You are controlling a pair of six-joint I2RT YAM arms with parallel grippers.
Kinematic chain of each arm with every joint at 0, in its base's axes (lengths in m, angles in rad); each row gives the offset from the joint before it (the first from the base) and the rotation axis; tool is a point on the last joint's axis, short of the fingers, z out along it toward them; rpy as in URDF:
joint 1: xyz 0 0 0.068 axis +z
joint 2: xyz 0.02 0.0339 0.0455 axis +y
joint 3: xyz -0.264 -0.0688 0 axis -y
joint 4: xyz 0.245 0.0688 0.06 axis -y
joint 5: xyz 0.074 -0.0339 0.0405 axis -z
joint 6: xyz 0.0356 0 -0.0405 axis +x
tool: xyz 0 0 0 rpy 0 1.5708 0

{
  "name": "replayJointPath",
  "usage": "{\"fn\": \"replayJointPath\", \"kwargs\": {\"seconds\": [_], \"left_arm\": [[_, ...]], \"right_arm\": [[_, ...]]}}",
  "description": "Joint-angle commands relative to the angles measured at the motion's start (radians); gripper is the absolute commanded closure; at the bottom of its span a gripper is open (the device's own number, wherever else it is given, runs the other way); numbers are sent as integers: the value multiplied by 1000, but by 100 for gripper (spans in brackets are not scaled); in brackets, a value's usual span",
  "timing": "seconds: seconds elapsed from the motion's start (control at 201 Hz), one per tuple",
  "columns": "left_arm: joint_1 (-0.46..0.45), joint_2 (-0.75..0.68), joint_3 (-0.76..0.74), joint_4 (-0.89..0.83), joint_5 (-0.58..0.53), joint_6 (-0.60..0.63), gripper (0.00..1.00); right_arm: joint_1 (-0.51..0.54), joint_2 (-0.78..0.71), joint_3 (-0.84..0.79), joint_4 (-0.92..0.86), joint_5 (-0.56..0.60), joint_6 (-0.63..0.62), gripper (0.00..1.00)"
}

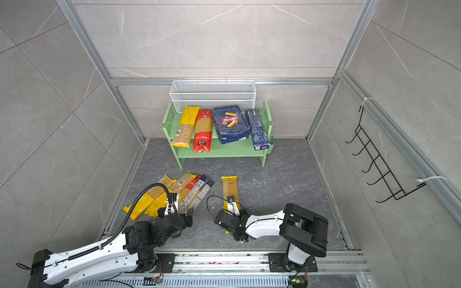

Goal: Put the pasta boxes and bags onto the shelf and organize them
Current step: 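Close the right gripper on the yellow end of the PASTATIME bag, then lift the PASTATIME bag upright off the floor with the right gripper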

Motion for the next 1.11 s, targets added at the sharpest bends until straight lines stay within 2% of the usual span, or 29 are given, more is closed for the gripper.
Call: {"fn": "replayJointPath", "kwargs": {"seconds": [0.0,0.139,0.329,0.478,0.811,1.105], "left_arm": [[-4,6,36,-23,-38,-15,0],[-5,-1,54,-40,-49,-4,0],[-6,-17,62,-82,-61,-16,0],[-5,-43,62,-100,-67,-19,0],[-7,-50,93,-118,-85,4,0],[-6,-24,109,-87,-87,35,0]], "right_arm": [[21,121,-96,-43,-143,94,31],[45,173,-107,-21,-140,115,59],[72,145,-131,-19,-125,127,81],[85,28,-171,-22,-119,135,100],[89,-298,-125,-261,-24,81,100],[89,-360,-18,-389,69,29,100]]}}
